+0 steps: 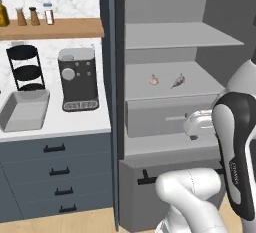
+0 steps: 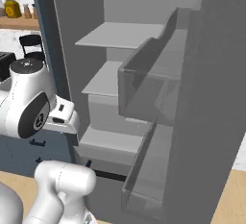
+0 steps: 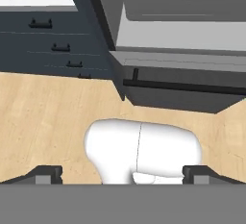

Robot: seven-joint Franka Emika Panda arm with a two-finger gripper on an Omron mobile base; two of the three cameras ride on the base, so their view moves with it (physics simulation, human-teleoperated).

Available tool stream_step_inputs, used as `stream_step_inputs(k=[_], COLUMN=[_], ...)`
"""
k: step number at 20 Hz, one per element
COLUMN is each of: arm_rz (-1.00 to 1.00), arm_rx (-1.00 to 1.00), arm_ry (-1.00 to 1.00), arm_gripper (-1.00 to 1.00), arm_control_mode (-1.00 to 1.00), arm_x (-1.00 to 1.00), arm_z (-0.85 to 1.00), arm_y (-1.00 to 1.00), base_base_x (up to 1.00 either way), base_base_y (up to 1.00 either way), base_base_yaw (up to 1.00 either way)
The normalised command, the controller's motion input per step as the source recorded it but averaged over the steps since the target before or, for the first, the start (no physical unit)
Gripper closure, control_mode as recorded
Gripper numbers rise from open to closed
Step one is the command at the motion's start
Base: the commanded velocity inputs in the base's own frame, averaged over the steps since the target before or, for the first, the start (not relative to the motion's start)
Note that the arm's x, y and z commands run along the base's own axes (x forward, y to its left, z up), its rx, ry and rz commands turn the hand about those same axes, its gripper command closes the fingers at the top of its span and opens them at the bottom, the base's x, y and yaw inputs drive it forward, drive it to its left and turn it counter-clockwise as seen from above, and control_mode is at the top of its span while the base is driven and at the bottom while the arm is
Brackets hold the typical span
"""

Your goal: Place one garlic and one fish in each tupperware on the nearby counter, to pack two identical lunches.

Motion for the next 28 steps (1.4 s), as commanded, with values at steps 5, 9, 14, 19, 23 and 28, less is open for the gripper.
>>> stream_step_inputs(k=[5,9,14,19,23,28], arm_rz=[0.00,0.00,0.00,0.00,-0.12,-0.15], arm_rx=[0.00,0.00,0.00,0.00,0.00,0.00], arm_ry=[0.00,0.00,0.00,-0.02,-0.03,0.00], arm_gripper=[-1.00,-1.00,-1.00,-1.00,-1.00,-1.00], arm_control_mode=[1.00,1.00,1.00,-1.00,-1.00,-1.00], arm_x=[0.00,0.00,0.00,0.32,0.59,0.81], arm_z=[0.00,0.00,0.00,0.00,0.03,0.00], arm_y=[0.00,0.00,0.00,-0.40,-0.51,-0.45], base_base_x=[0.36,0.23,0.14,0.00,0.00,0.00], base_base_y=[-0.34,-0.26,-0.17,0.00,0.00,0.00], base_base_yaw=[0.00,0.00,0.00,0.00,0.00,0.00])
